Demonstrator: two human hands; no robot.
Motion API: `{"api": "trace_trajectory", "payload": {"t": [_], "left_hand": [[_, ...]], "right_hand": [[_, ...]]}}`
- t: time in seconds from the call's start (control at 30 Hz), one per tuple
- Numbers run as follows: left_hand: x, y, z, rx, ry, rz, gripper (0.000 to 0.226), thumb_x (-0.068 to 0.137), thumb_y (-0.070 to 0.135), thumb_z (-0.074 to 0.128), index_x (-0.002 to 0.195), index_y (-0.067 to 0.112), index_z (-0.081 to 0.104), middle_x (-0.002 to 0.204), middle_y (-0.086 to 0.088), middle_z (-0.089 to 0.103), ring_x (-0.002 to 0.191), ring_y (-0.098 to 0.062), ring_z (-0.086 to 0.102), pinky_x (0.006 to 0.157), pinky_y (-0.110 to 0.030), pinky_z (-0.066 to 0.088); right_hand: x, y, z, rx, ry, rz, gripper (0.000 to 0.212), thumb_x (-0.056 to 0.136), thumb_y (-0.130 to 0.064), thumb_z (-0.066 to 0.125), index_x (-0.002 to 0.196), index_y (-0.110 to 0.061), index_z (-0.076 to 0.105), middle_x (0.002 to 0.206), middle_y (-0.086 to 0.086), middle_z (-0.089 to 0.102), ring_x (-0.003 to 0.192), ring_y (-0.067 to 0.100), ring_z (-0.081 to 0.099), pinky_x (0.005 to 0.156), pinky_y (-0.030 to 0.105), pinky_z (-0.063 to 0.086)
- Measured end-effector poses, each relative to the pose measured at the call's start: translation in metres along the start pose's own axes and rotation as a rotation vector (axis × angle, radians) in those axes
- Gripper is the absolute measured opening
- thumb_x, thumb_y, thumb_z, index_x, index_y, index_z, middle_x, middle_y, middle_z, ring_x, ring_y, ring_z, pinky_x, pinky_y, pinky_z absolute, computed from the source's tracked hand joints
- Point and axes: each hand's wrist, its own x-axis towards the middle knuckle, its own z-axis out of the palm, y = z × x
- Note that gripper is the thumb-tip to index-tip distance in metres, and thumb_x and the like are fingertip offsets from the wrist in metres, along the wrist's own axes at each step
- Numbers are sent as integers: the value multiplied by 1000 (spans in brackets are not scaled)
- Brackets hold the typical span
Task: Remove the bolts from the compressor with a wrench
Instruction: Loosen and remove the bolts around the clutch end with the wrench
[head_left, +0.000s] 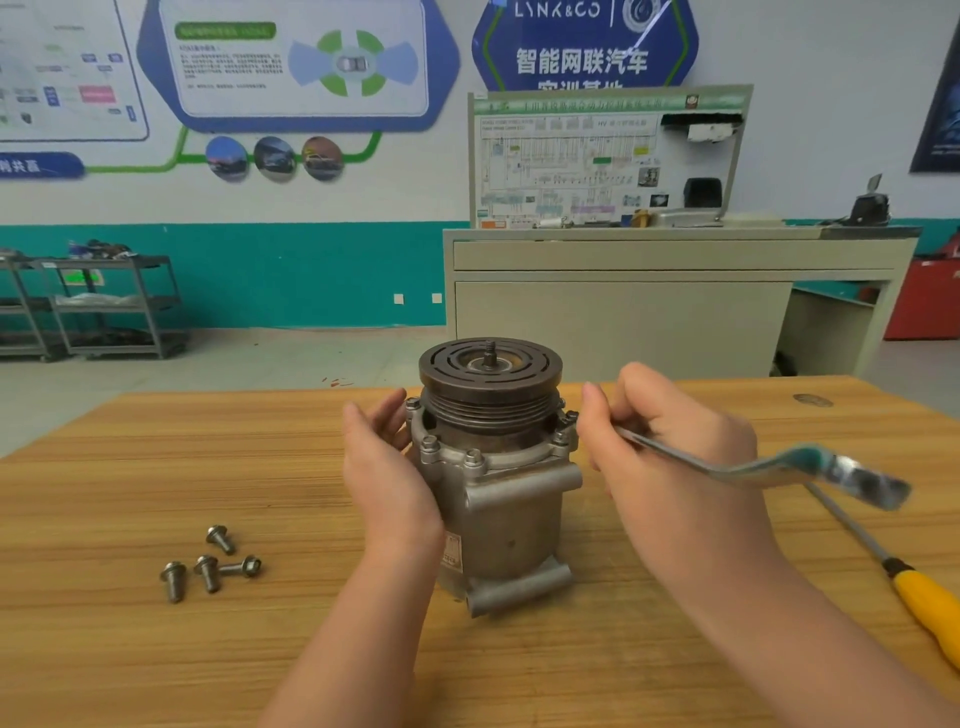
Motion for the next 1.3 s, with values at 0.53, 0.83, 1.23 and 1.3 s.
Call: {"api": "trace_trajectory", "payload": {"t": [0.53,0.83,1.23,1.3], "left_hand": [[-16,-4,3,283,-25,361,37,106,20,28,112,13,63,100,4,65,93,3,60,80,-14,47],[-20,-12,-3,313,-119,412,39,102,31,43,131,11,58,124,-1,65,119,-12,57,104,-36,45],[-12,-7,-8,317,-269,444,55,93,51,40,115,9,68,105,0,73,102,-13,66,86,-26,54],[-6,-3,-6,345,-309,419,43,101,40,37,116,13,67,108,0,72,106,-13,65,90,-29,52]], "right_hand": [[-12,-32,19,-251,-156,-55,55,88,-14,61,65,-37,17,50,-18,22,38,1,27,41,10,16],[4,8,-18,453,-279,437,28,90,-25,61,65,-15,51,59,8,64,45,13,57,41,23,44],[27,66,-1,1261,257,809,30,89,-19,65,67,-18,45,48,-1,49,36,6,38,33,16,28],[22,59,-2,1046,308,613,39,94,-19,61,59,-23,43,43,-3,47,35,8,42,37,18,31]]}}
